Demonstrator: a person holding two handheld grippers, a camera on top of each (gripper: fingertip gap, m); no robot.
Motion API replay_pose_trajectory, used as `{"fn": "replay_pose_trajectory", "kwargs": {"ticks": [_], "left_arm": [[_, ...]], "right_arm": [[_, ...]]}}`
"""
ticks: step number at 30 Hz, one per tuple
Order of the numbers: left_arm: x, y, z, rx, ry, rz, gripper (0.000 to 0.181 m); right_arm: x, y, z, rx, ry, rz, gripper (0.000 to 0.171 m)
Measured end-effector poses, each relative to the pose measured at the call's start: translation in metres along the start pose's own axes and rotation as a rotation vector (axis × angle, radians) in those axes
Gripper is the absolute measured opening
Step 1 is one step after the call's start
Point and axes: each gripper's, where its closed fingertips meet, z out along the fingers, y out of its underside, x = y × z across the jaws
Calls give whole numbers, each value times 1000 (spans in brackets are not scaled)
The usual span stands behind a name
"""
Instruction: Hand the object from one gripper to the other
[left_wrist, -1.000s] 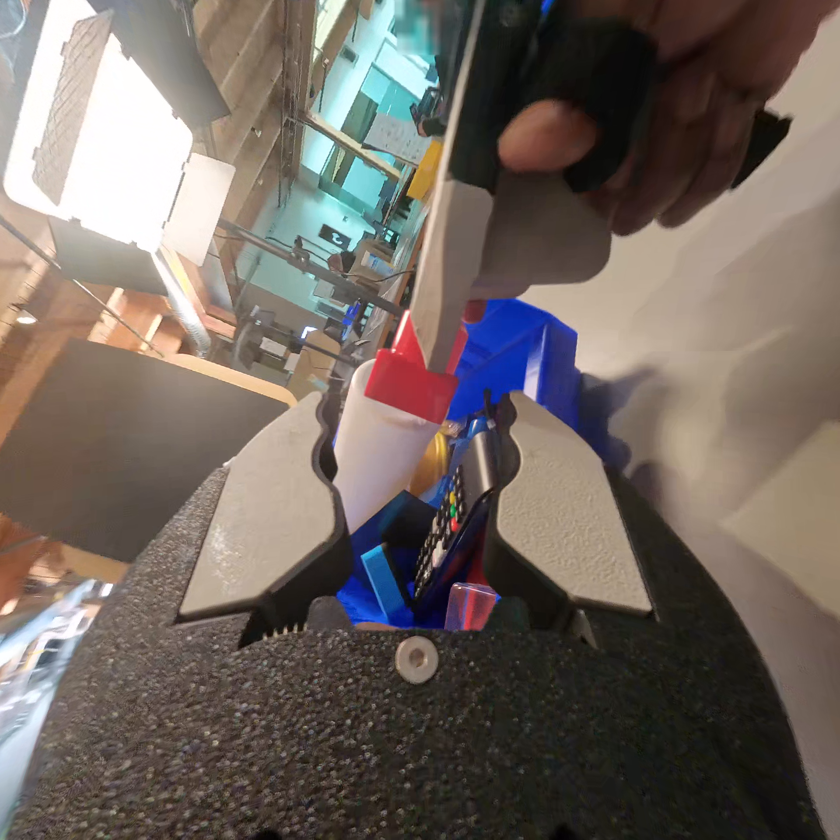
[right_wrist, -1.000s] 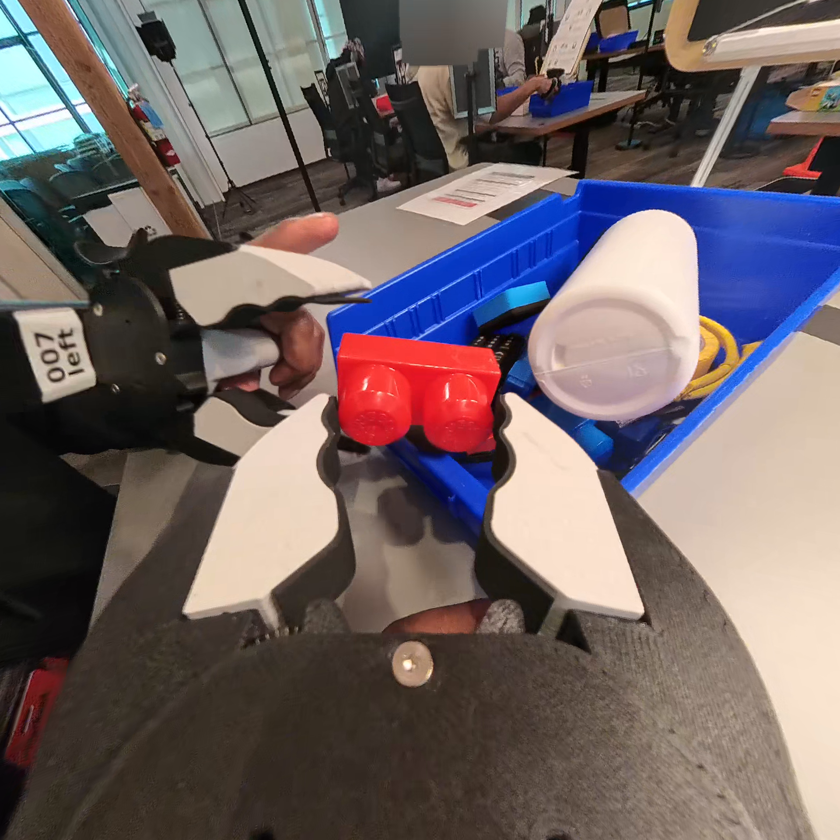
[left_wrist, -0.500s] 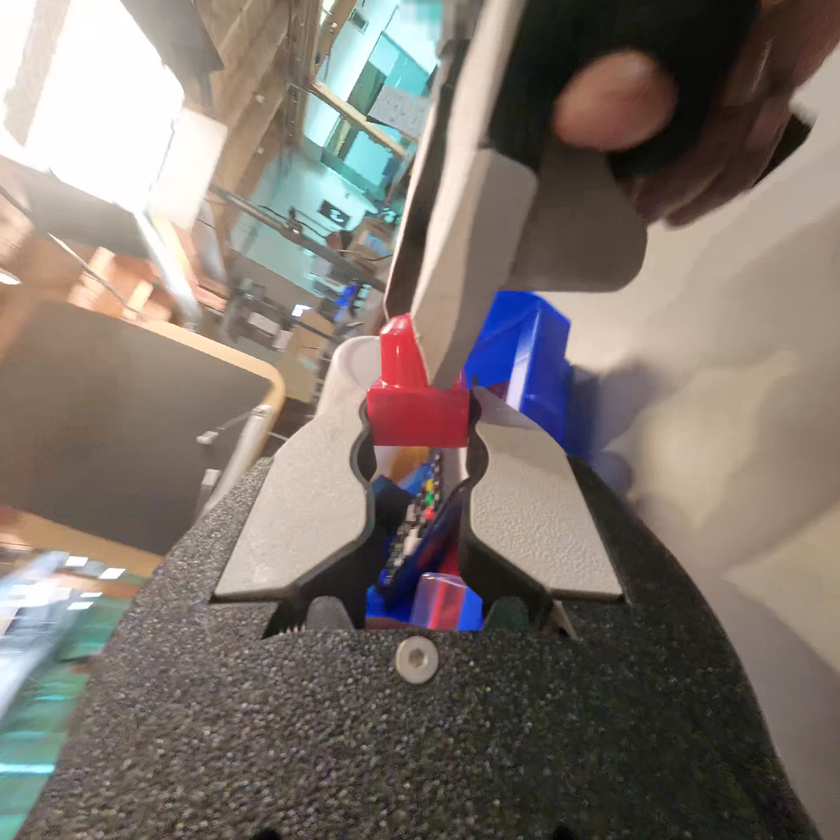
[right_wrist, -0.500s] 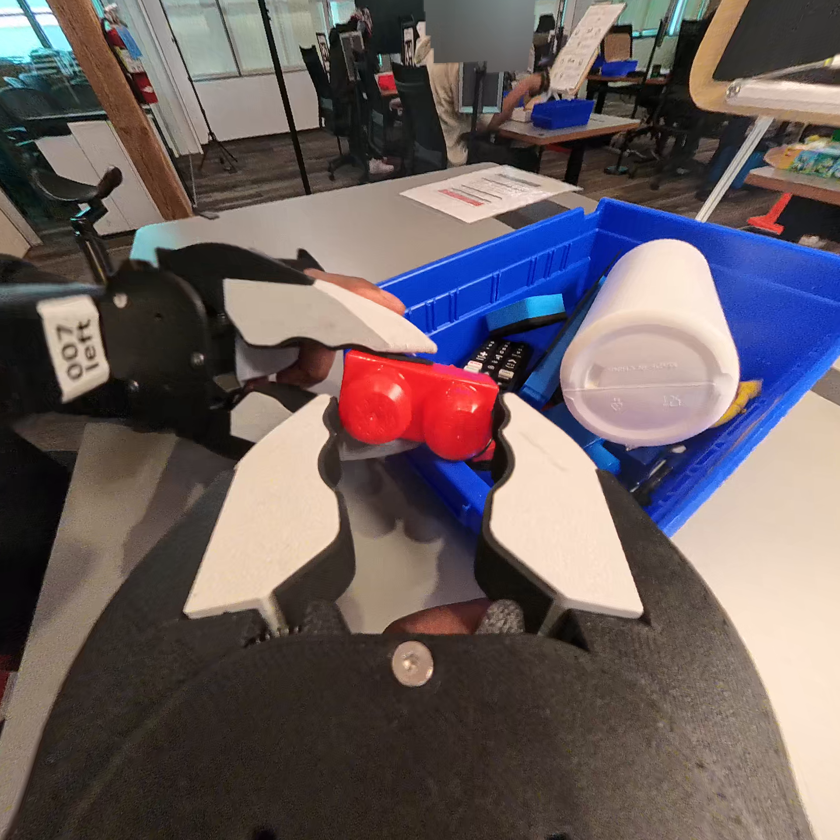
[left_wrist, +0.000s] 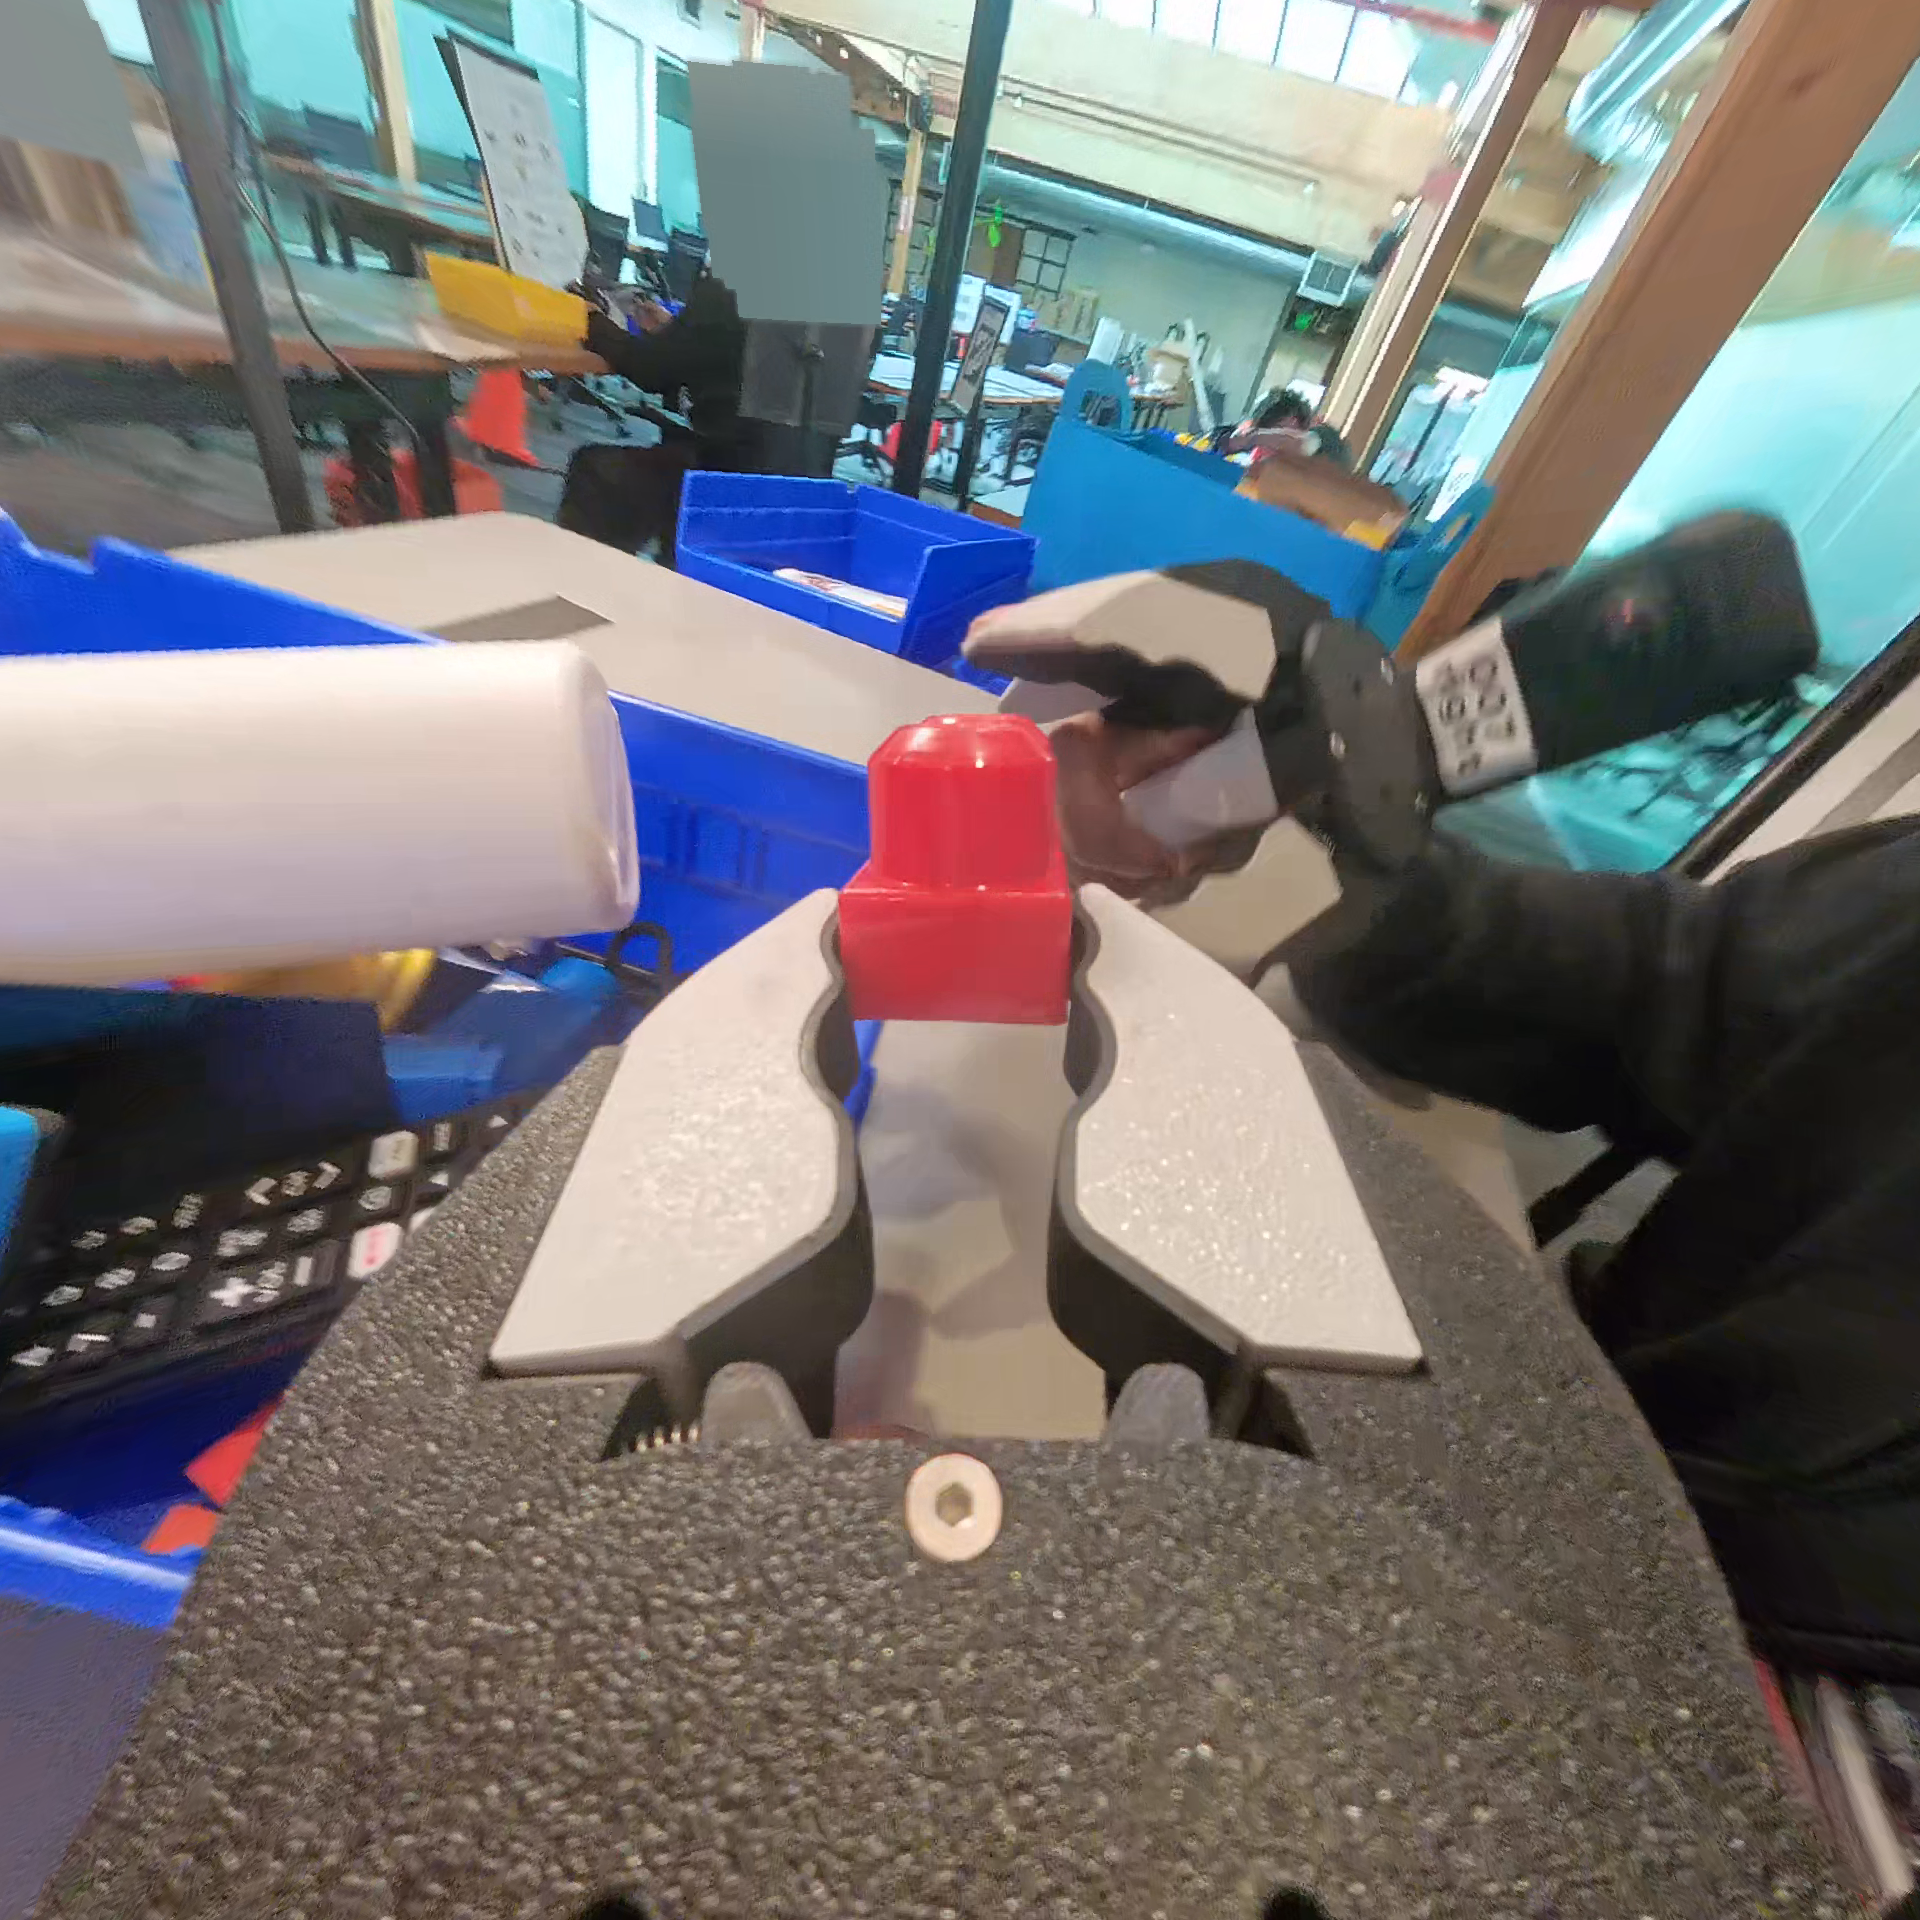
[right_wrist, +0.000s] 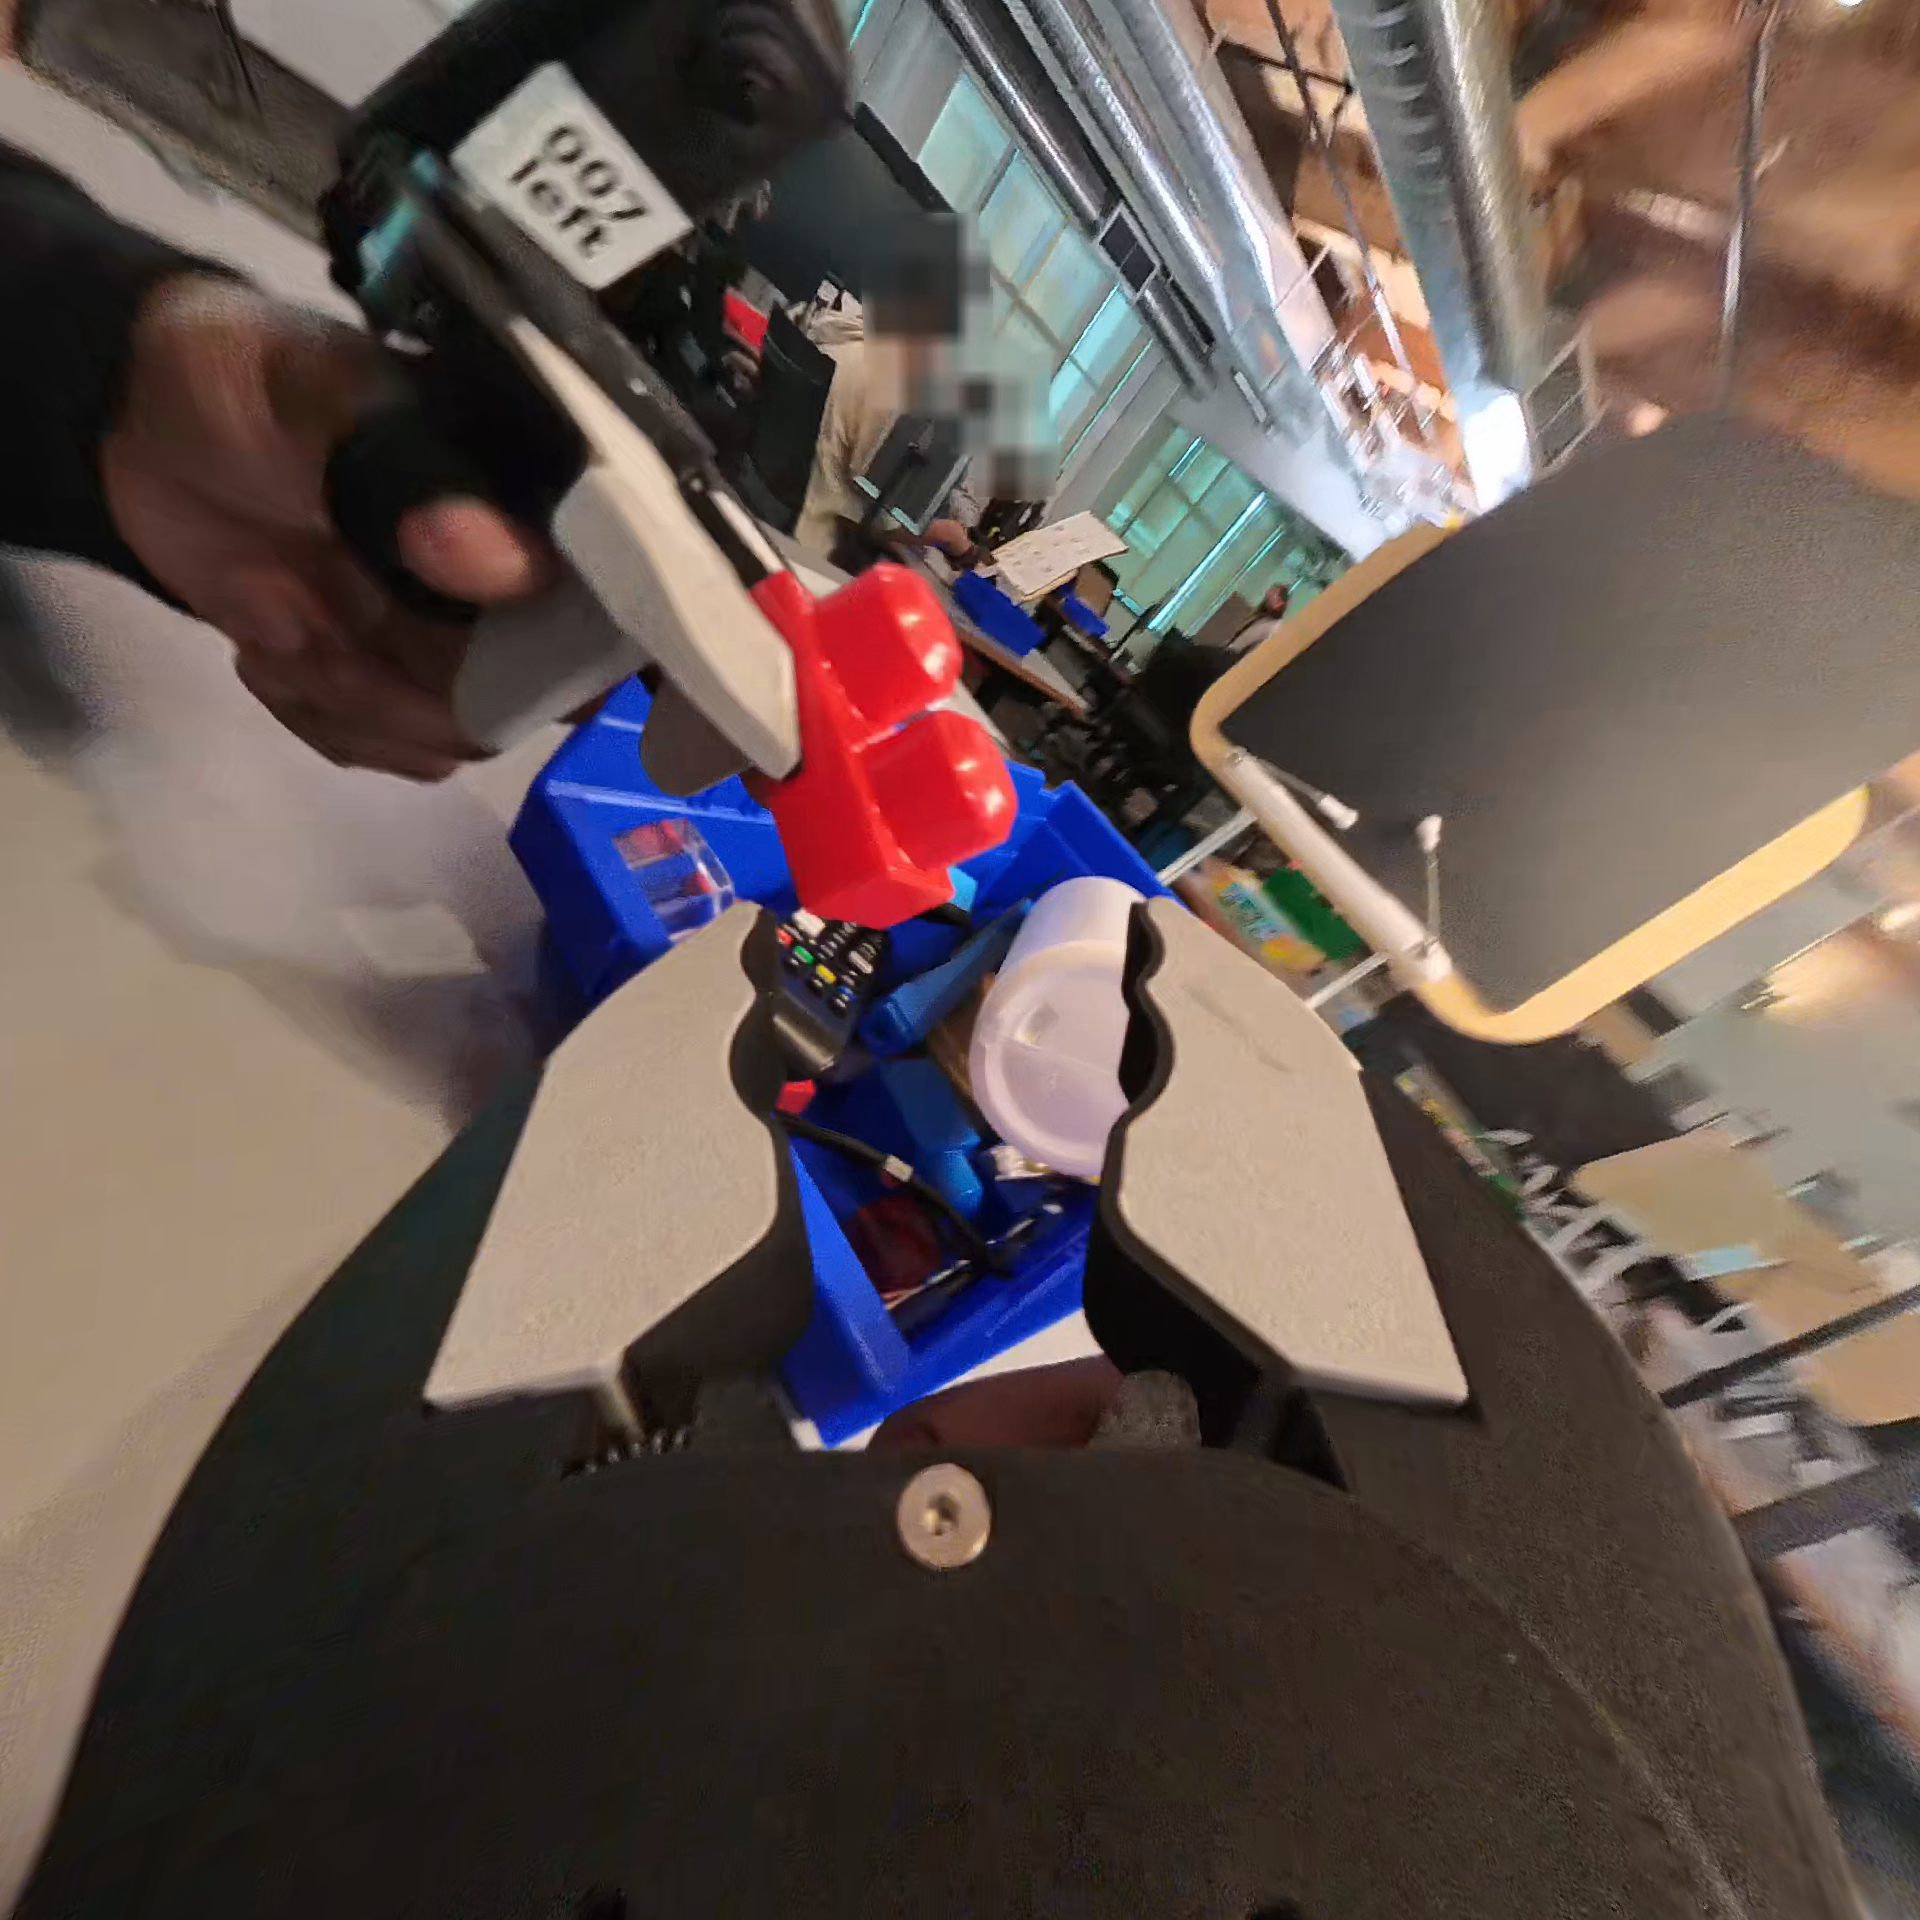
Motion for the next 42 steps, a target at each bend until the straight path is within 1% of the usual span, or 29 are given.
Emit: {"fn": "replay_pose_trajectory", "kwargs": {"ticks": [3,5,7,8,11,13,14,16,18,22,25,29,33,37,39,42], "left_arm": [[5,4,2,1,72,-119,37],[12,8,5,-12,134,-194,37],[17,13,8,-27,172,-234,37],[18,16,9,-37,179,-241,37],[20,22,11,-64,196,-244,37],[19,21,11,-62,192,-227,38],[18,21,11,-63,177,-199,42],[14,20,10,-66,126,-104,54],[11,16,8,-52,73,12,61],[9,5,3,15,-12,203,62],[3,2,-1,22,-125,407,63],[1,4,-1,-14,-295,757,62],[-3,19,5,-129,-431,1096,68],[-14,30,6,-219,-529,1314,70],[-18,30,6,-233,-571,1394,74],[-16,32,7,-241,-569,1485,73]], "right_arm": [[-13,3,5,-36,36,-211,64],[-20,3,9,-42,49,-268,67],[-22,1,10,-28,62,-265,66],[-21,0,9,-18,65,-255,63],[-18,1,6,-3,53,-216,42],[-17,6,7,-22,22,-152,42],[-16,8,7,-31,4,-100,42],[-12,14,7,-58,-27,1,42],[-7,19,6,-79,-47,72,42],[-2,31,5,-120,-71,156,41],[-3,35,5,-133,-96,215,41],[-9,38,6,-159,-182,403,41],[-12,35,6,-192,-253,619,41],[-25,39,5,-268,-329,734,41],[-35,44,5,-316,-366,732,42],[-49,43,5,-340,-422,717,42]]}}
